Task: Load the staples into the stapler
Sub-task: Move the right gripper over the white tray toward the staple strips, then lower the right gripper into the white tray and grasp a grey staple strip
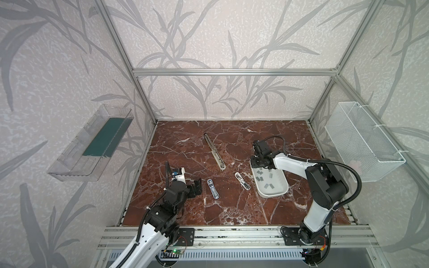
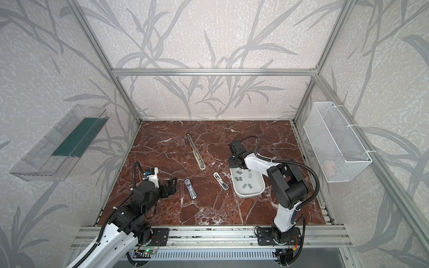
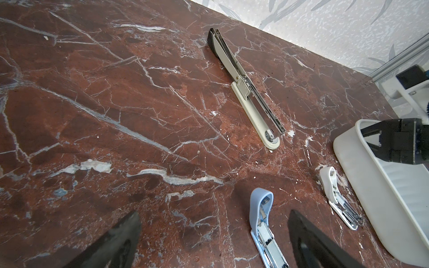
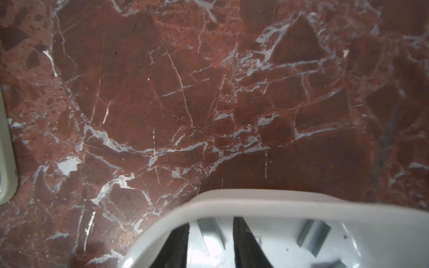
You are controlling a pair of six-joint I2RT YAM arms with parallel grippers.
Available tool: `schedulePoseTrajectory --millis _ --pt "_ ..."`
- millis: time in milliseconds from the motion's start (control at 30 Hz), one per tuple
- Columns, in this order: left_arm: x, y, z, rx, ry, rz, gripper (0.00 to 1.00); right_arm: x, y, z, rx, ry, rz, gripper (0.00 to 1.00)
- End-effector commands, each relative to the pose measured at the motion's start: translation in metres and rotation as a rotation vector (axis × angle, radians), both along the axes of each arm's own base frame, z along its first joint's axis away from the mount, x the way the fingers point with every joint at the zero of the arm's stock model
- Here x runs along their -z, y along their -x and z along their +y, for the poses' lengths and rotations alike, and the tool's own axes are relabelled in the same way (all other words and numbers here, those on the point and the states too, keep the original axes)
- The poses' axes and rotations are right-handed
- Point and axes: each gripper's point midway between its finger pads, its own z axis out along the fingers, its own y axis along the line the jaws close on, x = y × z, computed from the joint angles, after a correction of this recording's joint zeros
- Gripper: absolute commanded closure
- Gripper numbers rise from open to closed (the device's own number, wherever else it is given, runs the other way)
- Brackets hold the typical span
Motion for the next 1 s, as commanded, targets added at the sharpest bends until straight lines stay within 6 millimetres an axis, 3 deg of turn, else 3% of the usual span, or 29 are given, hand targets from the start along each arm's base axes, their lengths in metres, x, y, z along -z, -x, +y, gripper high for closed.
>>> schedulePoseTrajectory --millis 0,200,533,967 --pt "-0.005 -0.002 -0.001 0.006 -0.004 -0.018 0.01 0.002 -0.001 0.003 -0.013 -0.013 0.014 0.66" --pt "-0.005 -0.003 -0.001 0.006 -0.007 -0.018 0.01 0.011 0.007 -0.001 -0.009 -0.007 0.039 0.67" --pt "-0.005 -0.003 -0.001 0.008 -0.006 -0.018 0.01 0.027 0.012 -0.013 0.028 0.054 0.078 0.79" --pt "-0.005 -0.003 -0.001 0.011 -0.006 -0.019 0.01 0.026 0.023 -0.026 0.099 0.058 0.074 0.85"
